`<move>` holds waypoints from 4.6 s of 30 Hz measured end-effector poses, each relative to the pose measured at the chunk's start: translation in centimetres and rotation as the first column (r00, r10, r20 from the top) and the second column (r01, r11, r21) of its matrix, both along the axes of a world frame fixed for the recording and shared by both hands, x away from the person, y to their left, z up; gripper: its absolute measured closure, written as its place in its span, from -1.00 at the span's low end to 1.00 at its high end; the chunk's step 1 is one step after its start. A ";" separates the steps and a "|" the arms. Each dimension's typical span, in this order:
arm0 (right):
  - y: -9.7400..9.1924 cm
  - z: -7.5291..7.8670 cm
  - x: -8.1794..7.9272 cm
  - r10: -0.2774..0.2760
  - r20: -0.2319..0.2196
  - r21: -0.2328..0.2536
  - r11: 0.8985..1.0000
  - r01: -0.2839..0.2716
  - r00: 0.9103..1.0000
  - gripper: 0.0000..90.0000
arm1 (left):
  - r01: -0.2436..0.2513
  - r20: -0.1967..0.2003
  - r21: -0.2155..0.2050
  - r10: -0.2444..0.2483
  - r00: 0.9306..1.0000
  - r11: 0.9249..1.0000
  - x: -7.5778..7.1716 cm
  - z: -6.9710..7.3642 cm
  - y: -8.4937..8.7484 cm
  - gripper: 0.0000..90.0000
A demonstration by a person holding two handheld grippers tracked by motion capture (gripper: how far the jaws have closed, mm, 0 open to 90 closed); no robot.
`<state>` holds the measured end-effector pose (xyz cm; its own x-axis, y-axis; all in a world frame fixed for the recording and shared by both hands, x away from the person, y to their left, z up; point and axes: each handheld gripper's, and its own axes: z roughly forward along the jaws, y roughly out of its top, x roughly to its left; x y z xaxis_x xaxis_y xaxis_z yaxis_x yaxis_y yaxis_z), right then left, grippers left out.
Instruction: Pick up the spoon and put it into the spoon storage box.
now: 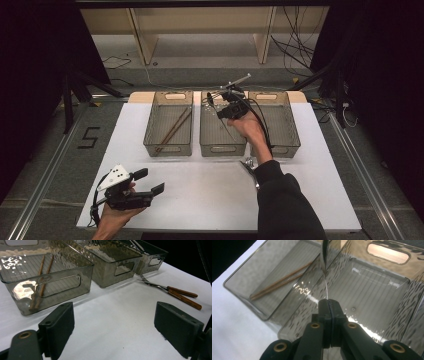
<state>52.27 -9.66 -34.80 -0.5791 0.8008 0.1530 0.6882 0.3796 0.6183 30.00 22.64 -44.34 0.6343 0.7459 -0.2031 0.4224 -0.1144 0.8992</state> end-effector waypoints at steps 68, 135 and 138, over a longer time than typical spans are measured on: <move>1.1 -3.6 1.7 -0.049 -0.071 0.059 0.997 0.053 0.996 0.36 | 0.011 0.002 0.009 -0.011 1.000 1.000 -0.1 0.1 0.0 -0.64; -9.3 -3.0 -12.3 0.068 0.059 0.048 0.996 -0.071 0.996 -0.36 | 0.000 0.011 -0.014 0.000 1.000 1.000 0.1 -0.1 0.1 -0.65; -9.6 -3.4 -12.5 0.065 0.051 0.051 0.996 -0.067 0.997 -0.38 | -0.004 0.014 -0.017 0.004 1.000 1.000 0.0 0.0 0.1 -0.65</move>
<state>39.73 -19.29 -38.15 -0.6382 0.7521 0.1644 0.6312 0.3889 0.6711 30.01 22.73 -44.39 0.6341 0.7450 -0.2071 0.4104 -0.0973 0.9067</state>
